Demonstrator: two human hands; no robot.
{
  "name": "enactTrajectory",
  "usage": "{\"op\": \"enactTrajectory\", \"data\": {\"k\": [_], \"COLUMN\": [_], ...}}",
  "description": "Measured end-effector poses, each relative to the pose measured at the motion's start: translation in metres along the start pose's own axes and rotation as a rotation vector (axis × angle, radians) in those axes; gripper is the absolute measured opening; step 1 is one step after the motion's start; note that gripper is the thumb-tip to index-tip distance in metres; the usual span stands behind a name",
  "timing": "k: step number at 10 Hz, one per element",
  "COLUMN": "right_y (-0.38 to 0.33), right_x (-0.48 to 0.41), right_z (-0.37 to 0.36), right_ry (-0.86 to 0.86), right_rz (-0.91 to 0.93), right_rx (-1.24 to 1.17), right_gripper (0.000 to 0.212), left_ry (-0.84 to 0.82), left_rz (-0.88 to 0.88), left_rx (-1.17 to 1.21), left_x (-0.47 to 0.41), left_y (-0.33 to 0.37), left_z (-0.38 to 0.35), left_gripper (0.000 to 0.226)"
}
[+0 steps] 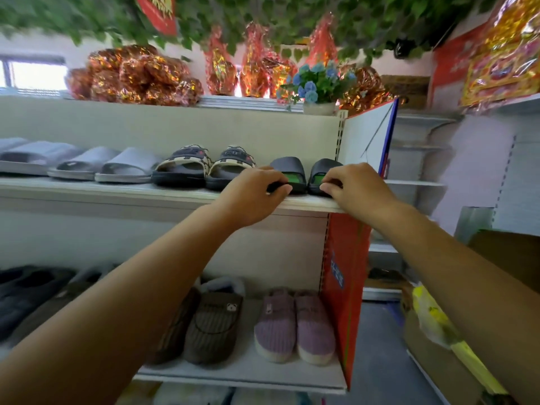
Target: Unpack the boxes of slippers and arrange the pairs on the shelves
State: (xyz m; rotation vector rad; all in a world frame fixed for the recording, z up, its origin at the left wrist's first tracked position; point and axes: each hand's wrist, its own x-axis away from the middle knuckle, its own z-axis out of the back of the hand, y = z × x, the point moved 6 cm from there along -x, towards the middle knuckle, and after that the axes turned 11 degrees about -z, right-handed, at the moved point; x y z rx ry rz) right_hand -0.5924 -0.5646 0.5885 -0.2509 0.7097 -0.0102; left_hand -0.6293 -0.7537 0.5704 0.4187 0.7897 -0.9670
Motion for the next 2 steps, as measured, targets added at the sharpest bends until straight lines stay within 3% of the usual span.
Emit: {"op": "enactTrajectory", "data": {"k": [2], "right_y": [-0.014], "right_x": [0.019], "right_z": [0.012], "right_ry": [0.110], "right_rz": [0.068], "right_rx": [-0.161], "right_gripper": [0.039], "left_ry": [0.167], "left_rz": [0.037], "left_rx": [-0.056], "left_x": [0.030], "left_y": [-0.002], "left_z": [0.036], "left_gripper": [0.030]}}
